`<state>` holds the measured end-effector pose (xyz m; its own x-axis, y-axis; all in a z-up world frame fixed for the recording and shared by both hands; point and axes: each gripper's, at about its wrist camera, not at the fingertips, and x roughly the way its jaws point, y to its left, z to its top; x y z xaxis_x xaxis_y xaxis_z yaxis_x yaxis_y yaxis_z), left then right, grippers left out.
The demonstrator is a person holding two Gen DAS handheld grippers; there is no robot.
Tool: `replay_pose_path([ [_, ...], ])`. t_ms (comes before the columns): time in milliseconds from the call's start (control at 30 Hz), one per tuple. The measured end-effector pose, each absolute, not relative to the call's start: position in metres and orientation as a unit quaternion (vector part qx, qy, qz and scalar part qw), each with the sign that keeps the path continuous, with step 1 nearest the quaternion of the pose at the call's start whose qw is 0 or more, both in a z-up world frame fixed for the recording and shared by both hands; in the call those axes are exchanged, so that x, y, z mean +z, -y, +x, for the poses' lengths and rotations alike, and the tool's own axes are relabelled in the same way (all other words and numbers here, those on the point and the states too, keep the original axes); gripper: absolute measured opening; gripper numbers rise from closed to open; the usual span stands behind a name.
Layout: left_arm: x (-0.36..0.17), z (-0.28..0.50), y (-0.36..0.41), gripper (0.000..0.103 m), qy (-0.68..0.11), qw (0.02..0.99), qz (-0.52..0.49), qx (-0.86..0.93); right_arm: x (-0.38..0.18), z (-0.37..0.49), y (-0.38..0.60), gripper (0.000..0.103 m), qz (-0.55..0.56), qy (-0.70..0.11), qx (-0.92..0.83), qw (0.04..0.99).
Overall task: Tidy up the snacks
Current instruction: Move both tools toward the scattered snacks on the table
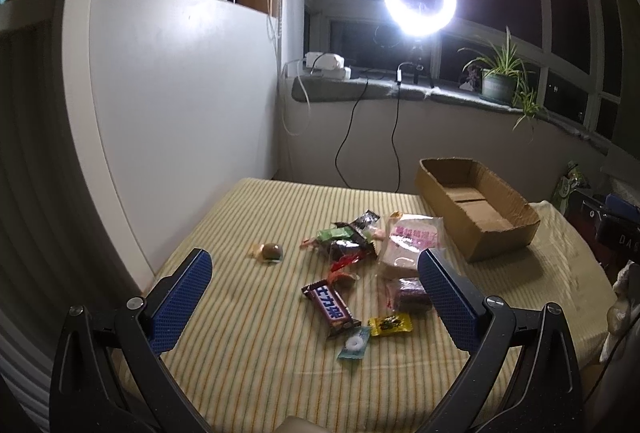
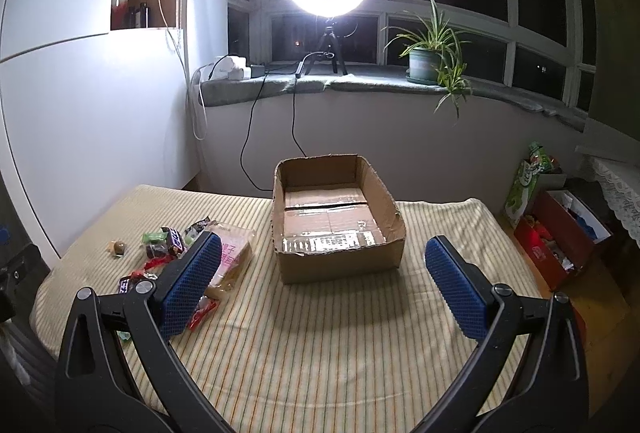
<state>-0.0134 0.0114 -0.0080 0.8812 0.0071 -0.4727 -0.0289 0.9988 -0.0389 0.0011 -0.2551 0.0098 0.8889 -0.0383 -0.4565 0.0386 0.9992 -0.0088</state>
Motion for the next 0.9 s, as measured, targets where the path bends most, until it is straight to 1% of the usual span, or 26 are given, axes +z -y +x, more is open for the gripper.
replay_pose_path([
  [300, -0.036, 0.009, -0.016, 0.102, -0.279, 0.960, -0.032, 0.009, -0.017, 0.027, 0.242, 0.103, -0.002, -0.263, 0.003, 0.965],
  [500, -0.041, 0.015, -0.016, 0.102, -0.286, 0.958, -0.032, 0.008, -0.027, 0.039, 0.238, 0.103, 0.000, -0.272, 0.011, 0.962],
  [633, -0.043, 0.018, -0.016, 0.096, -0.290, 0.956, -0.031, 0.004, -0.028, 0.044, 0.236, 0.103, -0.002, -0.275, 0.016, 0.961],
  [900, -0.047, 0.022, -0.015, 0.094, -0.299, 0.954, -0.032, -0.002, -0.033, 0.045, 0.228, 0.103, -0.005, -0.279, 0.029, 0.960],
])
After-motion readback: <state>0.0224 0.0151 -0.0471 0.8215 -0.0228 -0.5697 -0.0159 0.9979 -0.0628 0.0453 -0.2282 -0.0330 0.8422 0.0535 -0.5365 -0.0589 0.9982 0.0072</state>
